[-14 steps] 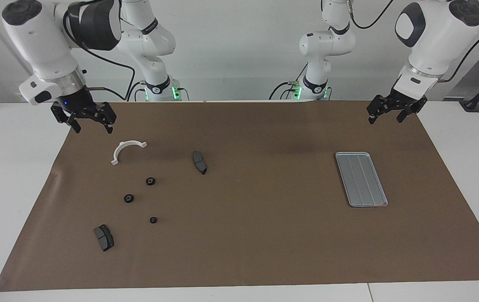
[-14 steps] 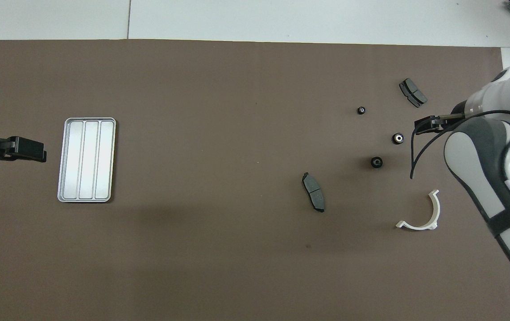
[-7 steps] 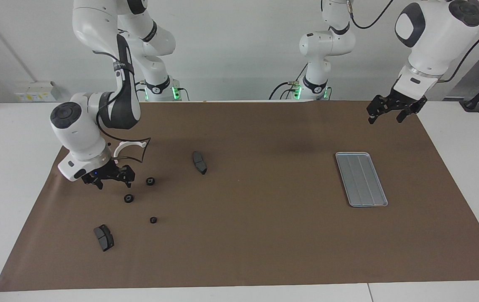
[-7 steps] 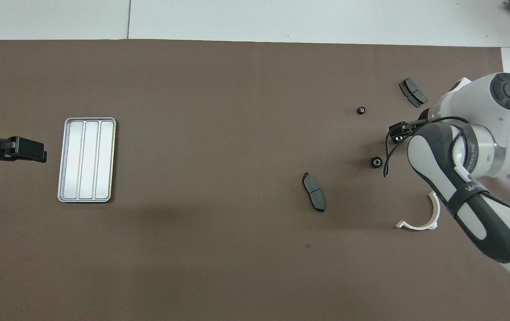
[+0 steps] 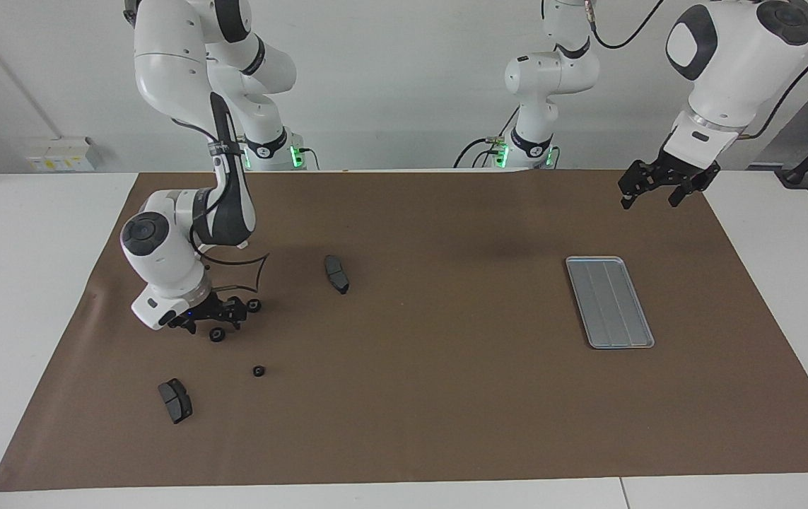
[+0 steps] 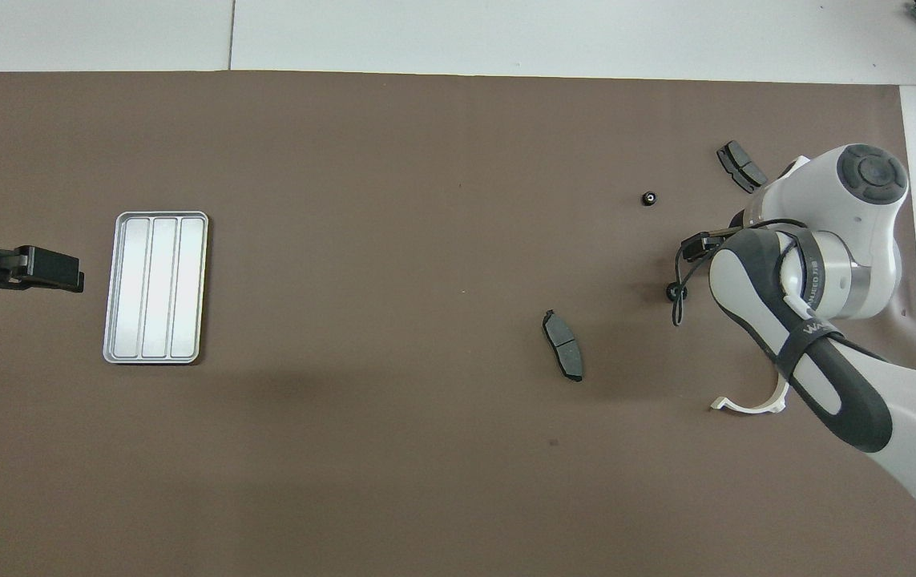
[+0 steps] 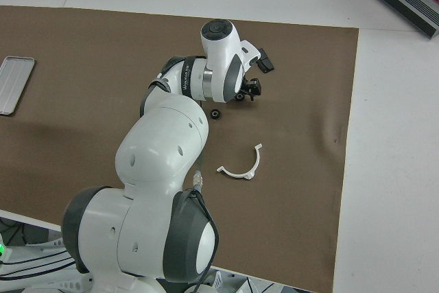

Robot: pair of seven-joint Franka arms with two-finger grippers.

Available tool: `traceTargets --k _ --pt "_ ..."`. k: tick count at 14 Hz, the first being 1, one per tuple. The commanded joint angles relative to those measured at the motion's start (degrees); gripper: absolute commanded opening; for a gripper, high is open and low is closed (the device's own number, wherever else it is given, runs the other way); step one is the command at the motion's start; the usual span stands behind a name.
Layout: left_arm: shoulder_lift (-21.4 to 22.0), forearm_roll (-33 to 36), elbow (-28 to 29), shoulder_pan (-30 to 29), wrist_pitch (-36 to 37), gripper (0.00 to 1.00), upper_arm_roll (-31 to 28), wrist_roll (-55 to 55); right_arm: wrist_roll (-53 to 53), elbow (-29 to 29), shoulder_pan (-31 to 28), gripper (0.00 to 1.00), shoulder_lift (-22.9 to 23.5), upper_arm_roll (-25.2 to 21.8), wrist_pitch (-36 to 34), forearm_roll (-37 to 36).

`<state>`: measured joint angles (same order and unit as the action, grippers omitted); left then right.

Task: Pick bearing gear from pile to tray
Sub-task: 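Reach the right gripper down to the middle black bearing, then close the right gripper on the black bearing and lift it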

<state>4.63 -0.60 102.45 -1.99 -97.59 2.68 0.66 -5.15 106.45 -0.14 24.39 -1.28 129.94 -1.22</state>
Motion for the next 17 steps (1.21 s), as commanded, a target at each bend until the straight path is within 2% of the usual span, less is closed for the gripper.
traceTargets --k 1,10,11,14,16,17 --pt "1.70 1.13 1.88 0.32 -0.23 1.00 -0.13 0.05 -2.06 0.51 -0.47 1.00 0.04 0.14 1.98 0.78" --pt "1.70 1.13 1.88 0.32 -0.14 1.00 -0.13 0.05 -2.23 0.78 -0.91 0.59 0.57 0.14 3.13 0.16" --pt "1.70 1.13 1.88 0.32 -0.05 1.00 -0.13 0.05 -2.23 0.78 -0.91 0.58 0.57 0.14 3.13 0.25" --pt "1.70 1.13 1.88 0.32 -0.14 1.00 -0.13 0.05 -2.15 0.78 -0.91 0.46 0.57 0.14 3.13 0.25" --pt "1.70 1.13 1.88 0.32 -0.14 1.00 -0.13 0.05 -2.15 0.78 -0.91 0.29 0.57 0.14 3.13 0.25" --pt "1.70 1.13 1.88 0.32 -0.05 1.00 -0.13 0.05 -1.97 0.69 -0.91 0.17 0.57 0.14 3.13 0.25"
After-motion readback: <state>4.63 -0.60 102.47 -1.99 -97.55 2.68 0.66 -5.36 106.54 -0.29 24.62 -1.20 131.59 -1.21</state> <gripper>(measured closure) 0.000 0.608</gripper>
